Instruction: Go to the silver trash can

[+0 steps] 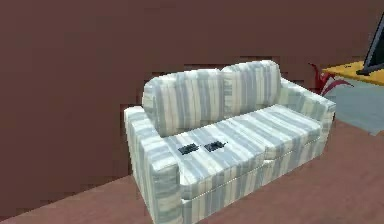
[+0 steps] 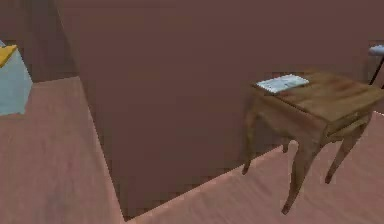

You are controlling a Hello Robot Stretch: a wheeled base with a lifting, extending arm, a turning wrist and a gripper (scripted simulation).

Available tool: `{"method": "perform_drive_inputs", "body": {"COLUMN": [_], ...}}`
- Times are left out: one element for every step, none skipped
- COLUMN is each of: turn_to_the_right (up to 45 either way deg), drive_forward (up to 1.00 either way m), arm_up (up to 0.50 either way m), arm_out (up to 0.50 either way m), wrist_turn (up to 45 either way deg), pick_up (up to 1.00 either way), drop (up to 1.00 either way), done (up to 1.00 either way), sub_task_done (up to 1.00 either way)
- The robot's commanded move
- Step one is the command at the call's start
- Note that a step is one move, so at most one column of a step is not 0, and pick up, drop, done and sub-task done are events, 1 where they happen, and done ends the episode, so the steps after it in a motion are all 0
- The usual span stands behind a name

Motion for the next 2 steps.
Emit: {"method": "perform_drive_inputs", "body": {"turn_to_the_right": [-45.0, -45.0], "drive_forward": [0.00, 0.00], "arm_up": [0.00, 0.00], "arm_out": [0.00, 0.00], "wrist_turn": [0.0, 0.0], "pick_up": [0.00, 0.00], "drop": [0.00, 0.00], "done": [0.00, 0.00], "sub_task_done": [0.00, 0.00]}}
